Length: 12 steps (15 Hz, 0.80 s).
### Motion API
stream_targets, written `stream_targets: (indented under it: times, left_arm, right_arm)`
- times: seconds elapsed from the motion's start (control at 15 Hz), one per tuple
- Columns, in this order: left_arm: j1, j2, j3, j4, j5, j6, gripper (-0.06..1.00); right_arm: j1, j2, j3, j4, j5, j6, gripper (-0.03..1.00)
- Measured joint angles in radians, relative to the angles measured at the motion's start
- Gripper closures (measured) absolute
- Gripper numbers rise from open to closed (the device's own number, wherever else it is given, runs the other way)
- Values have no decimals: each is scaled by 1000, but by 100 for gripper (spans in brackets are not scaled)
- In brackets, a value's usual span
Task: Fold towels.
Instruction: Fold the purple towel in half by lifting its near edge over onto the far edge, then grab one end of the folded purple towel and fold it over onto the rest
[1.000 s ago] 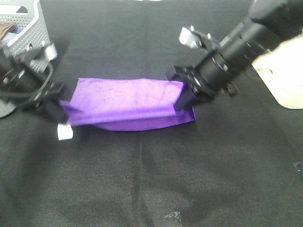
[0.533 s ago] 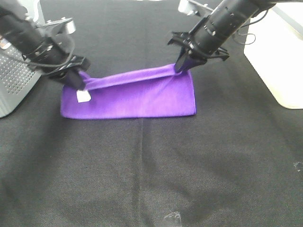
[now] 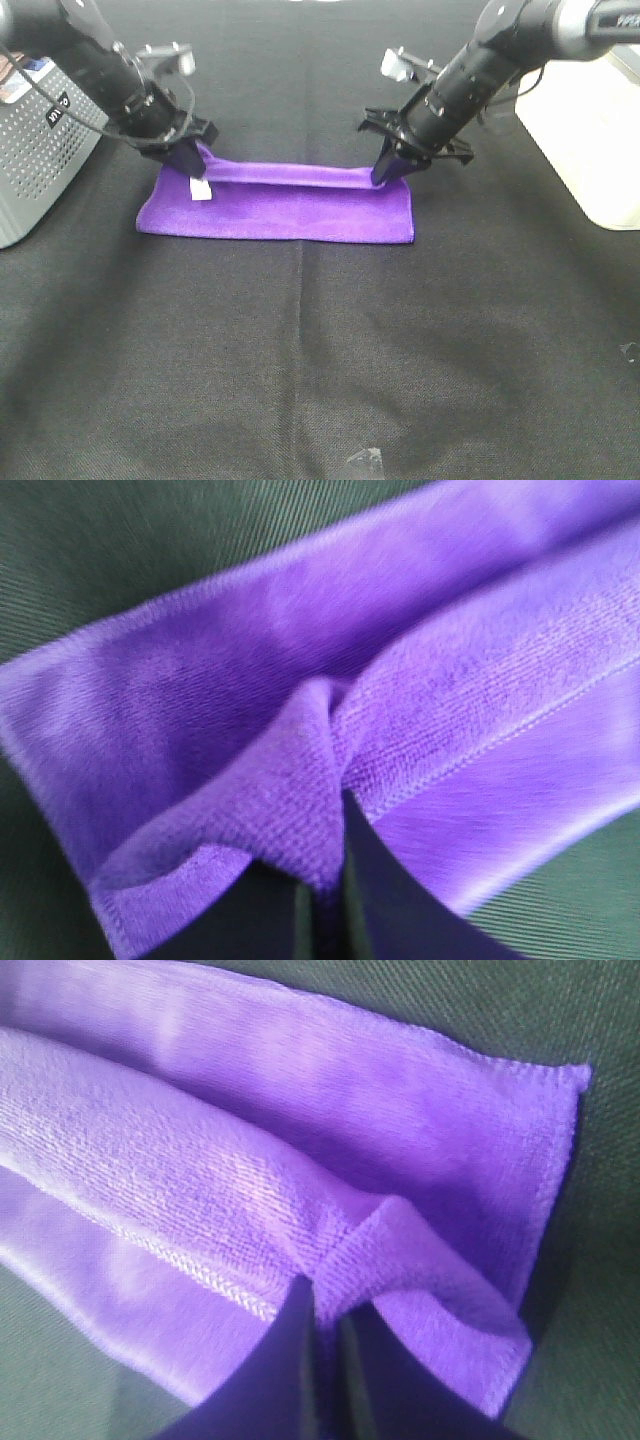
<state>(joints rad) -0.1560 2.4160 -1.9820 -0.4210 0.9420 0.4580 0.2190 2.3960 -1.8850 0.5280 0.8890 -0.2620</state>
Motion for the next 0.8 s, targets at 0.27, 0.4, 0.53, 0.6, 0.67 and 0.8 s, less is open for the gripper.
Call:
stream_targets:
  times: [0.27, 0.4, 0.53, 0.6, 0.67, 0.8]
  left_arm:
    - [19, 23, -24, 32, 21, -29, 94]
    - [47, 24, -24, 50, 23, -66, 88]
    - [49, 25, -24, 52, 41, -98, 62]
    - [49, 26, -24, 52, 61, -110, 44]
    - [49, 26, -29, 52, 94, -118, 29]
    - [49, 28, -44, 52, 134, -122, 23]
  right_arm:
    - [-1, 13, 0, 2, -18, 0, 85]
    - [-4, 13, 0, -2, -29, 0, 59]
    - [-4, 13, 0, -2, -21, 0, 38]
    - [-4, 13, 0, -2, -6, 0, 33]
    - [-4, 13, 0, -3, 4, 0, 32]
    - [-4, 11, 0, -8, 23, 0, 31]
